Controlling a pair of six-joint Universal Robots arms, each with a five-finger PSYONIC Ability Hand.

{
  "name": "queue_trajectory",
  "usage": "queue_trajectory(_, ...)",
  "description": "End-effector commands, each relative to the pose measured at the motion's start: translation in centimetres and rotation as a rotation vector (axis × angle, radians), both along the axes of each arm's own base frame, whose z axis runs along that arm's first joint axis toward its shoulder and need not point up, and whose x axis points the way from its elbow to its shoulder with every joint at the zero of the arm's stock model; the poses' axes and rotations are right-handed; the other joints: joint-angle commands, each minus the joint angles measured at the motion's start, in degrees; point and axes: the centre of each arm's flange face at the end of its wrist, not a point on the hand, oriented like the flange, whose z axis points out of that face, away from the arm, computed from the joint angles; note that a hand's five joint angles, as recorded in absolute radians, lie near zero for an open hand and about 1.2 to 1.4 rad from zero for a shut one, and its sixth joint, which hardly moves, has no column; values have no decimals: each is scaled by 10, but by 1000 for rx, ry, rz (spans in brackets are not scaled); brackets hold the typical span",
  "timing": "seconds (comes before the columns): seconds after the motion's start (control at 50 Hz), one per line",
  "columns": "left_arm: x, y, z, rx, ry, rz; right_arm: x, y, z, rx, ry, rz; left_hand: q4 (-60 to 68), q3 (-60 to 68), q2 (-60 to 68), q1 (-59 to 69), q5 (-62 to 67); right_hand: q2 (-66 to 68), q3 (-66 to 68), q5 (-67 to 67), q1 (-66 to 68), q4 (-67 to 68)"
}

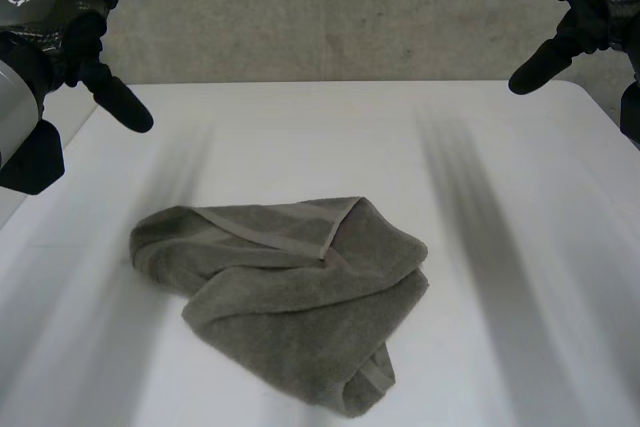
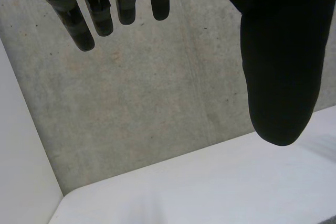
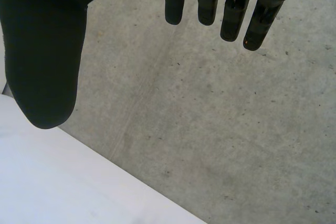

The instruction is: Fold the towel.

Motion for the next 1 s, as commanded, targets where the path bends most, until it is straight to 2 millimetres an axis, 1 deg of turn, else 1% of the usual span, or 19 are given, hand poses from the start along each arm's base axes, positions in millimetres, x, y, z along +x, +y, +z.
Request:
queue_trajectory(0.02,0,0,0,1,0,-4,0,0,0,0,1,6,9,9,9,10,-9,-34,-21,-30,-13,-31)
queue_trajectory(0.12,-2,-3,-6,14,-11,-12,5,0,-5,14,10,28,31,30,31,32,13,-34,-21,-30,-13,-31)
queue_trajectory(0.22,-5,-5,-12,20,-47,-16,19,-2,-25,54,90,109,39,39,40,40,21,-34,-21,-30,-13,-31)
queue_trajectory(0.32,-8,-17,-27,49,-120,-13,47,9,-67,182,241,226,42,42,43,43,25,-34,-21,-30,-13,-31)
queue_trajectory(0.38,-10,-24,-42,89,-164,-17,54,12,-78,219,265,257,42,42,43,43,25,-34,-21,-30,-13,-31)
queue_trajectory(0.48,-15,-37,-89,221,-226,-29,81,23,-121,329,327,355,41,41,41,42,23,-34,-20,-30,-12,-30)
queue_trajectory(0.6,-25,-45,-123,303,-247,-107,94,30,-157,427,366,402,41,41,41,42,23,39,53,43,60,42)
queue_trajectory(0.64,-30,-51,-138,333,-250,-139,102,33,-184,488,387,424,41,41,41,42,23,37,51,41,59,40)
queue_trajectory(0.66,-30,-51,-138,333,-250,-139,102,33,-184,488,387,424,41,41,41,42,23,37,51,41,59,40)
queue_trajectory(0.7,-31,-55,-145,342,-252,-141,111,34,-209,523,384,439,39,39,40,40,21,39,53,43,60,42)
queue_trajectory(0.76,-33,-60,-154,347,-253,-140,115,33,-221,531,374,440,36,35,36,37,18,57,71,61,79,61)
queue_trajectory(0.8,-34,-62,-157,342,-252,-140,120,28,-241,520,364,420,34,34,35,35,16,139,153,143,161,143)
queue_trajectory(0.82,-34,-62,-157,342,-252,-140,120,28,-241,519,364,420,34,34,35,35,16,140,154,144,161,143)
queue_trajectory(0.84,-34,-62,-158,339,-251,-138,121,23,-248,506,362,399,32,32,33,33,15,226,240,230,248,230)
queue_trajectory(0.86,-35,-62,-158,338,-251,-139,121,19,-251,486,362,375,31,30,31,32,13,400,414,404,422,404)
queue_trajectory(0.88,-35,-62,-158,338,-251,-139,121,19,-251,486,362,374,31,30,31,32,13,402,416,406,424,405)
queue_trajectory(0.9,-35,-61,-159,340,-252,-141,122,16,-251,460,351,355,29,29,30,30,11,624,637,628,645,627)
queue_trajectory(0.98,-35,-60,-158,339,-252,-144,123,7,-232,379,306,341,27,27,28,28,9,666,679,670,687,669)
queue_trajectory(1.0,-36,-59,-157,334,-250,-146,123,7,-209,316,272,345,24,24,25,25,6,666,679,670,687,669)
